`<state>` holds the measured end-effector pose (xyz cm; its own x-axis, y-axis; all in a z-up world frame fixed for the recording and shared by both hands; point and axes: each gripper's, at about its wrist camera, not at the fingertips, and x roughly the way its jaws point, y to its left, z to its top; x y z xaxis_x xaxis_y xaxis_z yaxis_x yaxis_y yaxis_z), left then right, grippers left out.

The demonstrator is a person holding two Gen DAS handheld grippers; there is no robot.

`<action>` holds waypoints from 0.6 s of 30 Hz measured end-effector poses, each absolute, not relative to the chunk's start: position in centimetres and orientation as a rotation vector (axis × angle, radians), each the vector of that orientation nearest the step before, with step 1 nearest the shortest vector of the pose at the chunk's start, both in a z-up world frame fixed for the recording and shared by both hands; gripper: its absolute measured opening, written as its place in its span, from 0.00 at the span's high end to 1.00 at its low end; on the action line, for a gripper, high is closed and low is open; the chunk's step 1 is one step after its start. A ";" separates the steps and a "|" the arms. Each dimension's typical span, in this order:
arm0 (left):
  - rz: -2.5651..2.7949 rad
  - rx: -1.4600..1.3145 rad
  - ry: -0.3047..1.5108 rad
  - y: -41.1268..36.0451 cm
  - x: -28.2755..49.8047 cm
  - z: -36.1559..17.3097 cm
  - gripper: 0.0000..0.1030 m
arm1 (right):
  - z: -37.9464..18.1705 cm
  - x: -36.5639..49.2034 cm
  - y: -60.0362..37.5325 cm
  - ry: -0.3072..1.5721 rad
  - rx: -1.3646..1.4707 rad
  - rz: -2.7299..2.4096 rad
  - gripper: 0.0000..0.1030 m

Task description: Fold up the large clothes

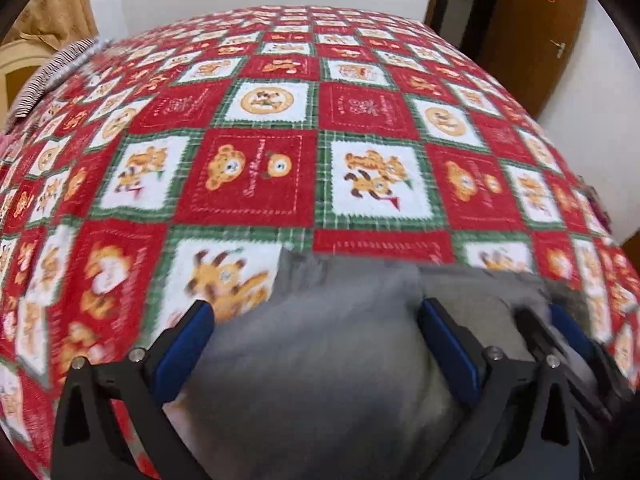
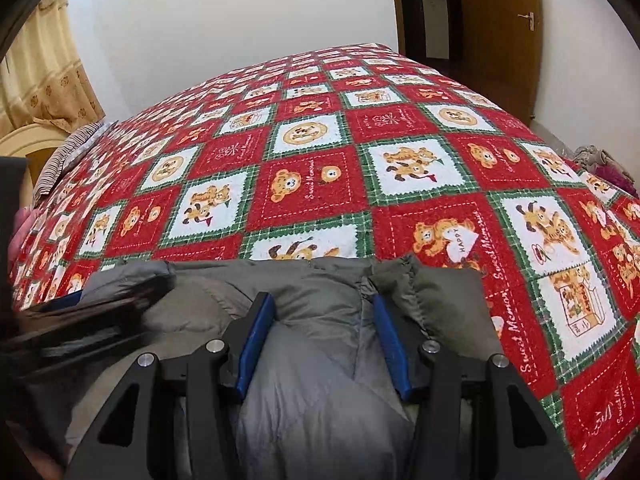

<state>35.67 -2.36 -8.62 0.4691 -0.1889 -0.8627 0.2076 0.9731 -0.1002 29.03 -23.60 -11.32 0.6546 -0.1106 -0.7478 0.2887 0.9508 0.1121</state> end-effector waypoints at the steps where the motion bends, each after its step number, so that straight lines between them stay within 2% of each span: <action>1: -0.245 0.014 1.045 -1.8 35.0 -7.6 0.00 | -11.3 29.0 -23.7 0.827 0.235 -0.227 0.49; 4: -0.250 0.019 0.984 1.0 30.9 -3.7 0.00 | -11.3 29.0 -23.7 0.826 0.237 -0.226 0.49; 6: -0.249 0.012 0.968 2.2 28.3 -3.0 0.00 | -11.4 29.0 -23.7 0.828 0.239 -0.224 0.49; 12: -0.193 -0.029 1.079 1.9 26.5 -8.9 0.00 | -11.2 29.4 -23.4 0.883 0.199 -0.208 0.49; 18: -0.259 0.003 1.096 2.0 27.5 -10.3 0.00 | -9.7 30.1 -24.7 1.052 0.165 -0.046 0.48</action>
